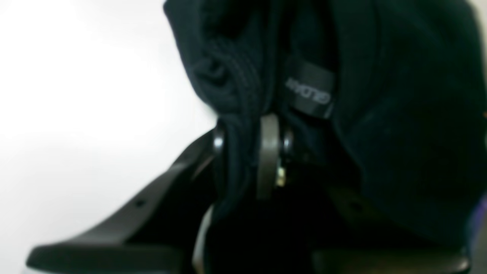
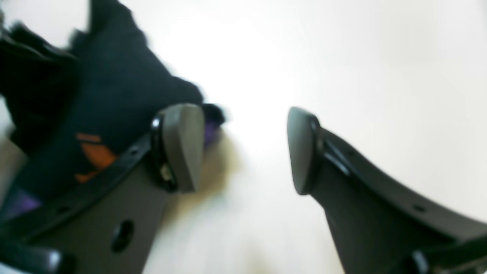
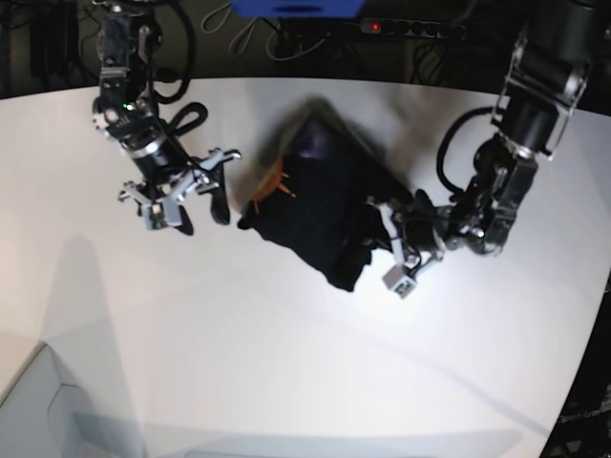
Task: Layout the t-shirt on the table in an organized manner, then fold the t-shirt properly
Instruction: 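Push the folded bundle with the left gripper to square it, then release the bundle and lift both grippers away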
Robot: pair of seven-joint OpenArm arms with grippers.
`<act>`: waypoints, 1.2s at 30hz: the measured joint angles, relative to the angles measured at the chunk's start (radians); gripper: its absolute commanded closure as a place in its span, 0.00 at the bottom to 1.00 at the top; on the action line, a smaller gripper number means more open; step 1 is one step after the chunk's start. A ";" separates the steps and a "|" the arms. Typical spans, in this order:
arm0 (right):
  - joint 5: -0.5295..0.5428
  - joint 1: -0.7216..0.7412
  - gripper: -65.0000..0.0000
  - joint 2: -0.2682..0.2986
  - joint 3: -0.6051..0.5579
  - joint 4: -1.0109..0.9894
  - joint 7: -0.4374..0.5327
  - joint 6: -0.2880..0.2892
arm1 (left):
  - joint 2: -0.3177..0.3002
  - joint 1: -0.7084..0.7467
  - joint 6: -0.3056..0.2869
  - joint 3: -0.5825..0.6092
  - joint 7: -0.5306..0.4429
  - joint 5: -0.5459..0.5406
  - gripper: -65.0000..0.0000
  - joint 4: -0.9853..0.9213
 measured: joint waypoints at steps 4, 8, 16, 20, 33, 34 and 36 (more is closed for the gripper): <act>0.002 -0.025 0.46 -0.003 0.075 0.008 0.000 0.002 | 0.024 -0.118 0.013 0.170 0.011 0.126 1.00 -0.002; 0.000 -0.056 0.46 -0.005 0.156 0.014 0.004 0.001 | 0.103 -0.196 0.037 0.287 0.025 0.309 1.00 -0.006; 0.001 -0.114 0.46 -0.010 0.270 0.016 0.006 0.000 | 0.286 -0.245 -0.171 0.335 0.039 0.660 1.00 -0.077; 0.000 -0.145 0.46 -0.026 0.298 0.038 0.000 0.003 | 0.344 -0.249 -0.166 0.335 -0.034 0.783 0.99 -0.138; 0.001 -0.150 0.46 -0.071 0.327 0.108 0.003 0.003 | 0.365 -0.255 -0.162 0.334 -0.060 0.806 0.85 -0.168; 0.001 -0.150 0.46 -0.072 0.327 0.108 0.003 0.003 | 0.365 -0.255 -0.161 0.334 -0.059 0.806 0.77 -0.167; 0.001 -0.150 0.46 -0.072 0.326 0.108 0.003 0.003 | 0.354 -0.255 -0.144 0.334 -0.060 0.802 0.61 -0.154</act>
